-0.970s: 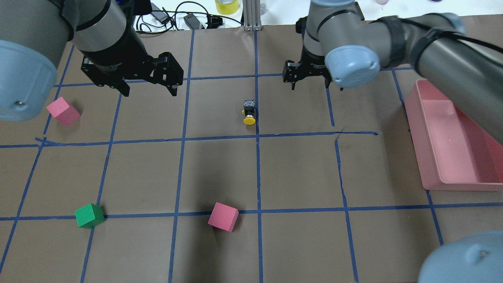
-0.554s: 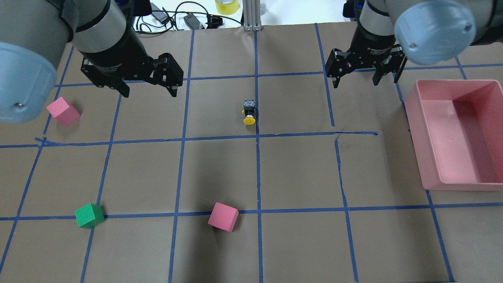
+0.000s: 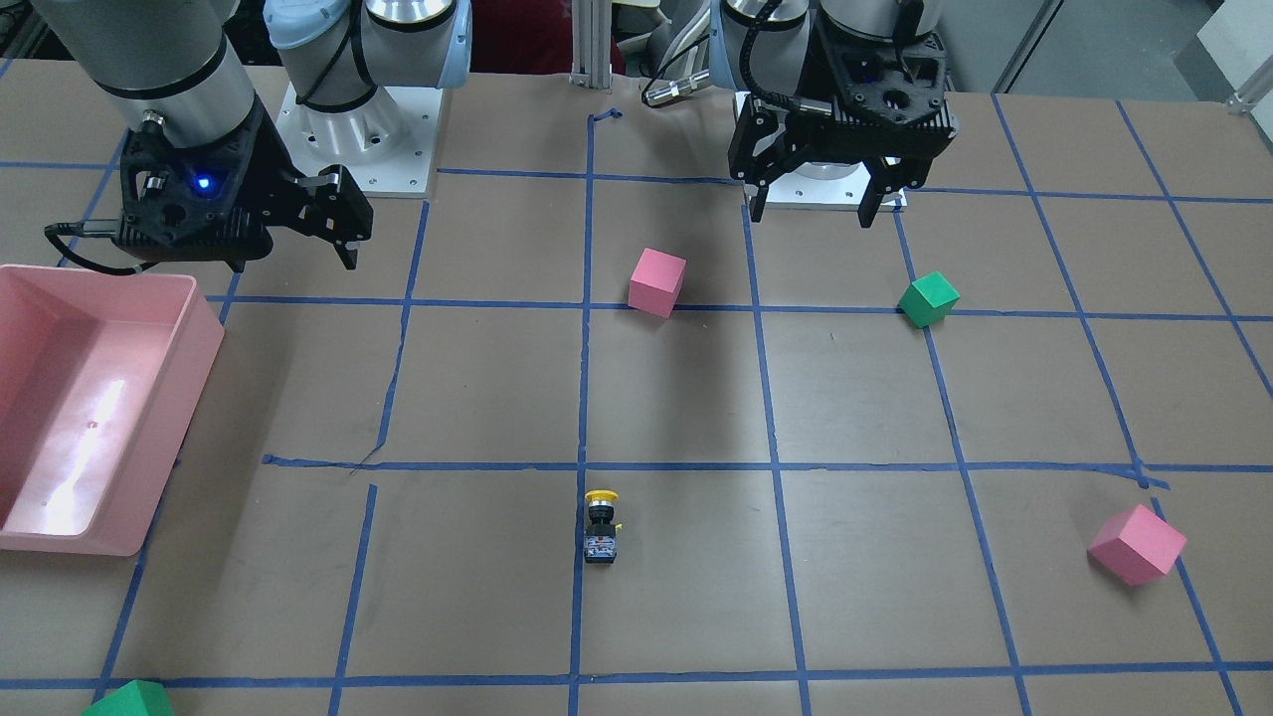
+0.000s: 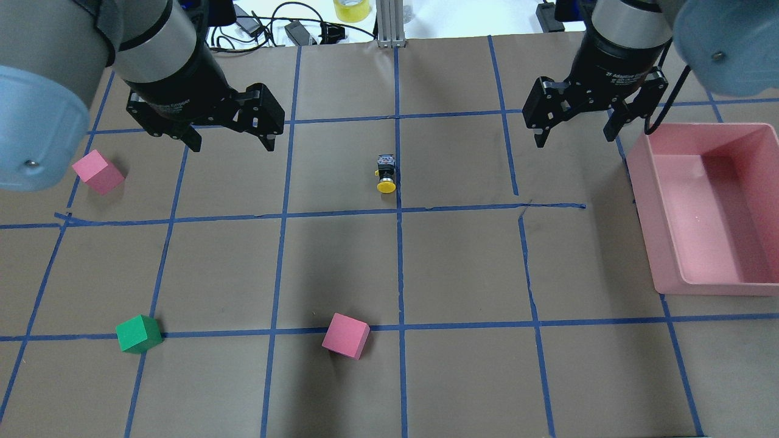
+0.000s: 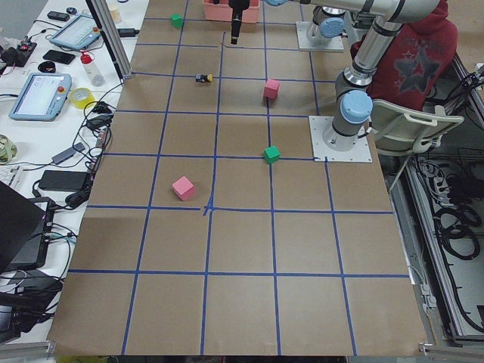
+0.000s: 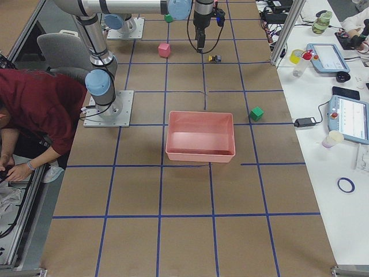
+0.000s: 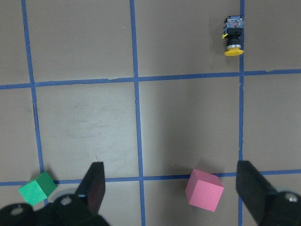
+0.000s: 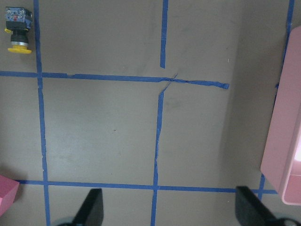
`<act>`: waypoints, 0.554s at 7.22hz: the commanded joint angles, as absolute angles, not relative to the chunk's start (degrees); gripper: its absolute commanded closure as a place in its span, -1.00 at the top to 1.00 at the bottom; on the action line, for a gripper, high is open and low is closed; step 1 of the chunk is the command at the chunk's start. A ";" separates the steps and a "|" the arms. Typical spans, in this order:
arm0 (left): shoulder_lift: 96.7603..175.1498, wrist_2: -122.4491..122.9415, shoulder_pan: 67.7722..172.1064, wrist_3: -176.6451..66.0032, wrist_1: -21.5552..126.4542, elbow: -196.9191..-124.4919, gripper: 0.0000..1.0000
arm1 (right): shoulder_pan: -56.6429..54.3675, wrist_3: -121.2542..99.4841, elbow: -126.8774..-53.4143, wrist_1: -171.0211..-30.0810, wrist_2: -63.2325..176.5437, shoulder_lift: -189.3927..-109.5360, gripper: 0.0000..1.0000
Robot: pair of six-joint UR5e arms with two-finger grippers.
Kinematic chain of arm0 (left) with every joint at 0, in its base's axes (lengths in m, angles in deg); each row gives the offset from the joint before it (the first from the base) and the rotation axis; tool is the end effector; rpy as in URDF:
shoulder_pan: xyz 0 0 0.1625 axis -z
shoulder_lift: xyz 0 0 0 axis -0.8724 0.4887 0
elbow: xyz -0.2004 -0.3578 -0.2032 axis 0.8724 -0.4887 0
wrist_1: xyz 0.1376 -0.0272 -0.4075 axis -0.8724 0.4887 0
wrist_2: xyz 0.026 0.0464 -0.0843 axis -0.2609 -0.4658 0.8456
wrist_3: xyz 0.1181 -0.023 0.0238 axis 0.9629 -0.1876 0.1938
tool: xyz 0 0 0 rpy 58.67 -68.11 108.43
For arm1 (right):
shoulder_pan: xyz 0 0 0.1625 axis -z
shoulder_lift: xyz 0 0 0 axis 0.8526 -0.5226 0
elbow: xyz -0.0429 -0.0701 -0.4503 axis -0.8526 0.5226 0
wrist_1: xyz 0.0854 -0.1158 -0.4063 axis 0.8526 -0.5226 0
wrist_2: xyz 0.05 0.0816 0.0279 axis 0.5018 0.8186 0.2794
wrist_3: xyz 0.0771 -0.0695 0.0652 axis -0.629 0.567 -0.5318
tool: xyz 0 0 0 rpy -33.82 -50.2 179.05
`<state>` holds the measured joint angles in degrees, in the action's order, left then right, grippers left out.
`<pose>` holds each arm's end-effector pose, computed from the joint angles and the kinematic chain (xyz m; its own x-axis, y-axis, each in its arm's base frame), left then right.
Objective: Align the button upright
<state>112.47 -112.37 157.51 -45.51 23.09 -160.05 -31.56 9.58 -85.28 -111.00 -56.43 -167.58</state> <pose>-0.1880 -0.4723 0.5344 -0.9995 0.0305 -0.0088 0.0313 0.9926 -0.1170 0.1337 -0.5197 0.4916 -0.9975 -0.0701 -0.0024 -0.0701 0.9962 0.0510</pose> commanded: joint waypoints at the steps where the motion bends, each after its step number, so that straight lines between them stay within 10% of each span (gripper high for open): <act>1: 112.41 -112.43 157.51 -45.51 23.09 -160.09 1.00 | -31.59 12.47 -85.65 -110.99 -53.58 -167.37 1.00; 4: 112.23 -112.43 157.69 -45.77 23.09 -160.18 1.00 | -31.59 12.47 -85.83 -111.17 -51.71 -167.20 1.00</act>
<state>112.31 -112.43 157.56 -45.58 23.10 -160.15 -31.59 12.42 -85.72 -111.07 -52.15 -167.25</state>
